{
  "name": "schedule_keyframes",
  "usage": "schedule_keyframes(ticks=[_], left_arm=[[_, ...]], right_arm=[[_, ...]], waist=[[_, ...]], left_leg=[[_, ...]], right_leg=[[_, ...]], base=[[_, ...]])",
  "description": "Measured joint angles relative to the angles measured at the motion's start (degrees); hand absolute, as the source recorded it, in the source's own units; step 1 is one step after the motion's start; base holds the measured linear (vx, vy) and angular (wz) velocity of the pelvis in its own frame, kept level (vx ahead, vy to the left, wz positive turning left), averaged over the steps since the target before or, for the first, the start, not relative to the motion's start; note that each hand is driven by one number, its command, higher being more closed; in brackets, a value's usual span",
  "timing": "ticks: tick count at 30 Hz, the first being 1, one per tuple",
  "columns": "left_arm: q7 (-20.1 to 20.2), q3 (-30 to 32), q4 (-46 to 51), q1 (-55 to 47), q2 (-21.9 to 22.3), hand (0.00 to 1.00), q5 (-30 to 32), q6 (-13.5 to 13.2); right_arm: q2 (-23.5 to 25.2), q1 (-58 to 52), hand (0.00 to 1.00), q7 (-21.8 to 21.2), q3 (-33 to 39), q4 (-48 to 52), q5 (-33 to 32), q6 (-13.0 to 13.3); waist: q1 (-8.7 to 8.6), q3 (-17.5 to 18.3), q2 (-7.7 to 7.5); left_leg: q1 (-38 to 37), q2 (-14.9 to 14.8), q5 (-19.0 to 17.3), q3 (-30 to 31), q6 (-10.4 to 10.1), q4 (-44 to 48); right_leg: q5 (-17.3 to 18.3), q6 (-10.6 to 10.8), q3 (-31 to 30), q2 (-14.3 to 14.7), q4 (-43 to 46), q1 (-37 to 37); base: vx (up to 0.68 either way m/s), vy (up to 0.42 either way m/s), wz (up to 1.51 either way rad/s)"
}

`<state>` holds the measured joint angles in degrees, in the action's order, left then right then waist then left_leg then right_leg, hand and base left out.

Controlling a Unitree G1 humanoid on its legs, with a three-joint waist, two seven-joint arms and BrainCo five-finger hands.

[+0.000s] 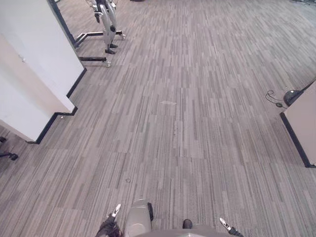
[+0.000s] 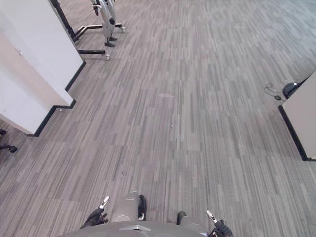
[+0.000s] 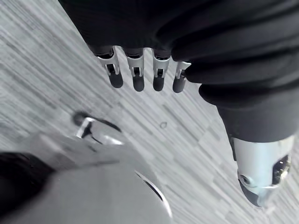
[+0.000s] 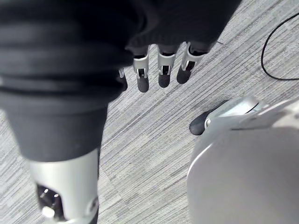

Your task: Organize washtable

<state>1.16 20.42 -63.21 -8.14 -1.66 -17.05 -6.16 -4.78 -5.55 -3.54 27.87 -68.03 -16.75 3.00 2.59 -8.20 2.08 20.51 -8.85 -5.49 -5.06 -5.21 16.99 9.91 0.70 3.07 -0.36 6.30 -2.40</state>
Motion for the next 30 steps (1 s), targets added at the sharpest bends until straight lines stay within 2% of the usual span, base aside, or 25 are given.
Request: schedule_keyframes(ticks=[2,3,4,5,6,7,9,11,13,14,15,16,18,19,20,21,22,23,24,25,26,27,28,29,30], left_arm=[[0.0,0.5,-0.61,-1.14,-0.06,0.0,0.04,0.35],[0.07,1.41,-1.91,-2.55,-0.53,0.0,0.08,0.97],[0.09,1.85,-2.37,-3.7,-1.5,0.0,0.36,1.0],[0.04,1.79,-2.78,-3.6,-2.18,0.0,0.61,1.14],[0.1,-0.21,-3.62,-3.52,-3.64,0.0,0.76,1.3],[0.3,-2.71,-3.25,-2.54,-4.4,0.0,1.23,1.37],[0.49,-2.81,-1.31,-1.86,-4.15,0.0,2.4,1.28],[0.51,-2.33,-1.43,1.08,-3.85,0.0,2.58,1.22],[0.48,-2.33,-1.3,2.88,-3.22,0.0,2.58,1.2],[0.5,-2.28,-1.21,4.16,-1.87,0.0,2.71,1.16],[0.54,-2.02,-0.43,4.53,-0.36,0.0,2.9,1.1],[0.62,-0.54,0.57,4.65,0.35,0.0,3.65,1.02],[0.61,2.31,0.8,3.51,2.53,0.0,4.6,0.94],[0.69,3.54,0.19,4.05,3.29,0.0,5.0,1.02],[0.73,4.9,0.54,4.17,3.57,0.0,5.03,1.04],[0.77,7.1,0.57,4.17,5.05,0.0,4.87,1.09],[0.8,7.31,0.55,3.63,5.34,0.0,4.73,1.04],[0.87,7.21,0.43,3.71,5.37,0.0,4.0,1.0],[1.02,6.6,0.48,3.85,4.64,0.0,3.78,1.02],[1.15,6.6,0.64,3.67,4.04,0.0,3.73,0.97],[1.44,5.83,1.37,3.65,2.74,0.0,3.65,0.7],[1.61,4.92,1.87,3.66,1.76,0.0,3.41,0.41],[1.68,4.14,2.16,3.55,1.13,0.0,3.19,0.34],[1.63,4.05,2.03,3.23,0.87,0.0,2.76,0.34],[1.56,4.48,2.04,2.44,0.79,0.0,2.66,0.41]], right_arm=[[0.44,-0.04,0.0,-0.1,1.52,0.06,0.03,-0.08],[0.87,-1.46,0.0,-0.27,1.5,0.23,0.08,-0.67],[1.6,-2.6,0.0,-0.44,1.44,0.28,0.18,-0.86],[2.17,-2.26,0.0,-0.5,1.35,0.27,0.22,-1.04],[3.0,-1.79,0.0,-0.97,1.06,0.43,0.09,-0.9],[2.93,-2.49,0.0,-1.28,0.56,0.48,0.14,-1.01],[2.66,-2.71,0.0,-1.49,-0.65,0.78,0.18,-0.79],[2.8,-2.57,0.0,-1.52,-0.82,1.21,0.1,-0.46],[3.06,-2.81,0.0,-1.54,-0.68,1.25,-0.11,-0.64],[3.02,-3.26,0.0,-1.49,-0.14,1.27,-0.1,-0.65],[2.94,-3.39,0.0,-1.47,0.39,1.21,-0.03,-0.73],[3.03,-3.44,0.0,-1.45,0.86,1.18,-0.02,-0.85],[2.33,-4.29,0.0,-1.48,1.31,1.28,-0.01,-1.1],[2.36,-4.42,0.0,-1.47,2.16,0.93,0.03,-1.22],[2.17,-4.48,0.0,-1.51,3.29,1.04,0.03,-1.2],[1.21,-4.03,0.0,-1.52,3.87,2.71,0.05,-1.17],[1.13,-3.65,0.0,-1.53,3.93,3.27,0.02,-1.13],[0.62,-2.07,0.0,-1.48,3.86,3.79,0.21,-0.88],[-0.08,-0.5,0.0,-1.29,3.75,2.61,0.13,-1.2],[0.36,-0.23,0.0,-1.25,3.05,2.79,-0.06,-1.18],[1.2,0.71,0.0,-1.3,1.54,3.0,-0.17,-1.06],[1.3,2.01,0.0,-1.33,0.66,2.78,-0.2,-1.04],[1.45,3.77,0.0,-1.32,0.49,2.75,-0.29,-1.0],[1.52,5.2,0.0,-1.25,0.34,2.76,-0.41,-0.88],[1.95,6.57,0.0,-1.2,-1.11,3.28,-1.18,-0.37]], waist=[[0.4,0.56,-0.53],[1.52,2.47,-1.83],[2.06,3.59,-4.65],[1.72,3.3,-5.57],[-0.05,2.74,-6.5],[-1.09,2.48,-6.03],[-0.75,2.39,-5.91],[-1.39,2.18,-5.67],[-2.35,1.86,-5.24],[-2.69,1.32,-4.51],[-2.75,1.34,-4.17],[-2.9,1.33,-4.12],[-4.3,2.55,-1.34],[-4.47,2.29,-1.38],[-4.42,2.26,-0.37],[-3.68,2.14,2.06],[-3.15,1.84,2.66],[-2.07,0.3,3.2],[-1.84,-1.11,3.01],[-1.56,-1.34,2.29],[-1.26,-1.54,0.5],[-0.41,-1.55,-0.53],[0.38,-1.75,-0.87],[0.84,-1.83,-0.89],[1.56,-1.56,-1.65]], left_leg=[[1.06,1.07,0.75,0.74,1.93,2.51],[-1.02,3.25,0.35,-0.92,2.41,3.51],[-3.31,5.72,0.31,-2.97,2.92,4.3],[-4.92,6.83,-1.15,-3.35,3.75,4.87],[-9.41,8.88,-2.63,-2.76,5.03,3.64],[-14.29,9.7,-3.68,-1.56,6.73,1.73],[-20.48,9.52,-5.68,-1.47,7.18,-1.26],[-25.97,9.05,-6.84,-0.61,7.38,-5.6],[-29.85,8.72,-7.49,0.12,7.65,-8.89],[-32.75,8.6,-8.84,0.79,7.32,-11.03],[-35.35,8.63,-10.78,0.86,6.86,-12.23],[-36.99,8.56,-12.77,1.24,6.56,-12.34],[-40.49,5.78,-15.85,2.82,5.42,-11.05],[-39.02,4.28,-16.79,3.45,5.03,-2.25],[-36.61,3.13,-16.6,3.98,4.71,5.06],[-27.89,0.49,-6.65,5.47,0.77,25.81],[-24.54,0.38,0.68,6.52,-0.51,32.77],[-19.62,-0.21,4.37,7.08,-2.37,43.83],[-16.3,-0.42,1.62,6.06,-0.83,49.99],[-14.22,-0.42,-0.26,4.94,-0.14,51.14],[-9.78,-0.39,-3.39,1.97,1.07,50.11],[-7.03,-0.37,-5.47,-0.43,1.9,45.78],[-4.72,-0.36,-7.22,-2.0,2.31,39.8],[-2.8,-0.16,-7.57,-2.92,2.62,30.79],[-1.73,0.62,-6.39,-3.94,2.46,16.3]], right_leg=[[4.14,1.11,-0.53,-1.26,4.06,0.35],[7.92,2.31,-1.5,-3.7,8.38,0.09],[10.91,3.89,-2.3,-6.76,22.8,3.8],[9.7,3.86,-2.09,-8.55,31.99,6.97],[0.51,2.97,-1.1,-11.2,45.64,11.12],[-5.39,2.26,0.78,-12.86,52.89,12.45],[-3.11,0.74,1.93,-11.83,57.83,16.97],[0.04,1.51,5.81,-10.1,51.77,22.47],[0.4,1.26,9.72,-9.58,40.28,24.11],[-1.15,1.95,12.64,-9.44,27.75,24.23],[-4.79,2.26,13.58,-8.75,14.45,24.02],[-6.81,2.71,13.31,-8.3,8.84,24.53],[-6.07,0.71,13.27,-5.94,12.45,25.47],[-11.71,-2.88,11.96,-4.38,13.52,23.4],[-12.3,-3.3,11.73,-3.77,14.03,22.28],[-8.28,-3.26,12.74,-1.27,14.81,19.15],[-6.94,-3.55,12.17,-0.21,14.66,17.57],[-5.08,-4.17,10.88,1.67,13.75,13.09],[-4.94,-4.35,9.69,2.68,11.9,7.1],[-4.79,-4.59,8.96,2.71,10.36,4.16],[-4.67,-4.76,7.79,2.33,6.61,-1.24],[-4.68,-4.75,6.35,1.91,4.32,-4.27],[-4.67,-4.73,4.9,1.61,2.83,-6.54],[-4.25,-4.11,3.59,1.12,1.71,-8.45],[-1.29,-2.39,2.29,-0.45,0.07,-10.63]], base=[[0.45,0.172,-0.31],[0.71,0.171,-0.61],[0.68,0.125,-0.56],[0.64,0.094,-0.03],[0.62,0.116,0.51],[0.63,0.123,0.51],[0.53,0.091,-0.01],[0.5,0.031,0.07],[0.08,0.016,0.36],[-0.12,0.079,0.36],[-0.01,0.048,0.25],[0.37,-0.127,0.34],[0.67,-0.283,0.56],[0.59,-0.267,0.5],[0.65,-0.361,0.25],[0.43,-0.267,-0.11],[0.4,-0.275,-0.46],[0.22,-0.144,-0.52],[0.16,-0.094,-0.47],[0.02,-0.016,-0.28],[-0.09,0.01,-0.33],[-0.19,0.021,-0.55],[-0.22,0.037,-0.76],[-0.28,0.052,-1.01],[-0.26,0.063,-1.09]])
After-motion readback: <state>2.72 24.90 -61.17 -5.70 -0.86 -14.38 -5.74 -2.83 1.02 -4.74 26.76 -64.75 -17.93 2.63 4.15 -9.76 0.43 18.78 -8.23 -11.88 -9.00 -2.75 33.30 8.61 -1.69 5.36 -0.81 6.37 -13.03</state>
